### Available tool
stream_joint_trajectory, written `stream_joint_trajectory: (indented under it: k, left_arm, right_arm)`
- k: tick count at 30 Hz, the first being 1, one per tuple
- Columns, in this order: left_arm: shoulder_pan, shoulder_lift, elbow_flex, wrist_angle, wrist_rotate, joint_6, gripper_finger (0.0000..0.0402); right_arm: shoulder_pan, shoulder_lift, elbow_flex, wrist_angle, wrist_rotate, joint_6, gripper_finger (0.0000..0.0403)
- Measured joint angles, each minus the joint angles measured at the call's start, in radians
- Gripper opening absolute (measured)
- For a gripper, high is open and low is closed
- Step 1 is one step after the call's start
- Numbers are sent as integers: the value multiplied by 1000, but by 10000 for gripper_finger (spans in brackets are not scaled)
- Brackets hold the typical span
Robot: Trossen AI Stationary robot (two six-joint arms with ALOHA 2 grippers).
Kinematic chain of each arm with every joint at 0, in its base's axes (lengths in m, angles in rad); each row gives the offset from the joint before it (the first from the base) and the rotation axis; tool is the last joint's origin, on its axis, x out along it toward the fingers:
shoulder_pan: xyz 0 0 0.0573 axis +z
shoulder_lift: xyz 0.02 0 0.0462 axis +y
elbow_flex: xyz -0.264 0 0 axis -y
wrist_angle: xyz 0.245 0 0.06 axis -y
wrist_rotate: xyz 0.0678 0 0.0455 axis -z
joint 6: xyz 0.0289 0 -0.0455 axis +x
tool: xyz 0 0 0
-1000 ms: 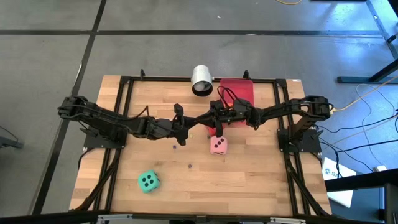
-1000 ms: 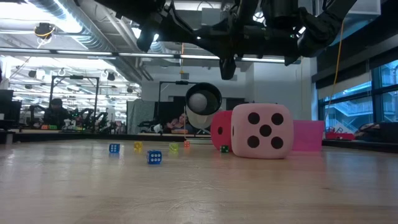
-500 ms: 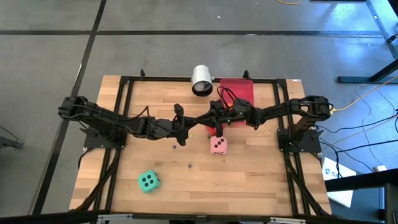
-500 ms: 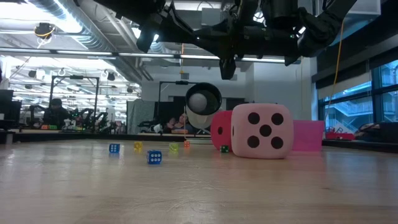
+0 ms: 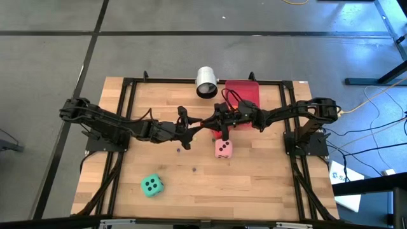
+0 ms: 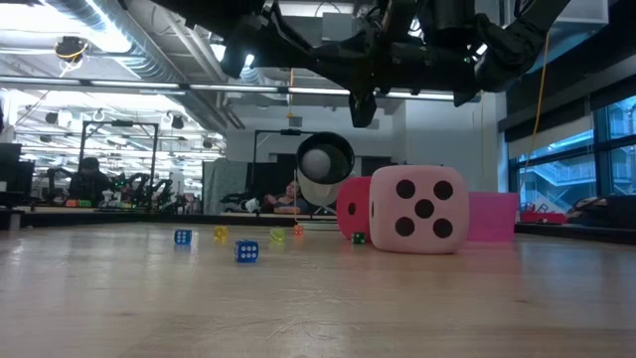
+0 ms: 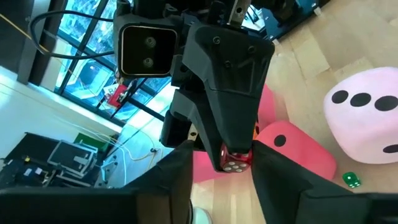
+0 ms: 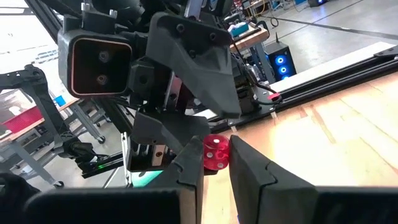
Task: Pick & Place Dice
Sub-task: Put the small red dice into the red bin
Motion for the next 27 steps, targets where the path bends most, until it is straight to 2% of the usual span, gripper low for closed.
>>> stream_joint_trajectory:
  k: [5,10,17,22,27]
  left_arm:
    - [-13,0,0,-1,-3,-3,171]
    - [-33,-1,1,-2,-14,-18,173]
    - [-76,-21,1,-7,-244,5,172]
    - [-89,-99,1,-74,-236,-63,173]
    - [-89,-197,1,-203,-152,-178,173]
  right_arm:
    - [-3,0,0,19,-9,2,51]
    - [-19,0,0,55,-53,23,51]
    - [-61,-63,-1,35,-133,24,51]
    - [-83,-213,-1,-134,-121,-61,51]
    - [-88,-430,-1,-431,45,-220,51]
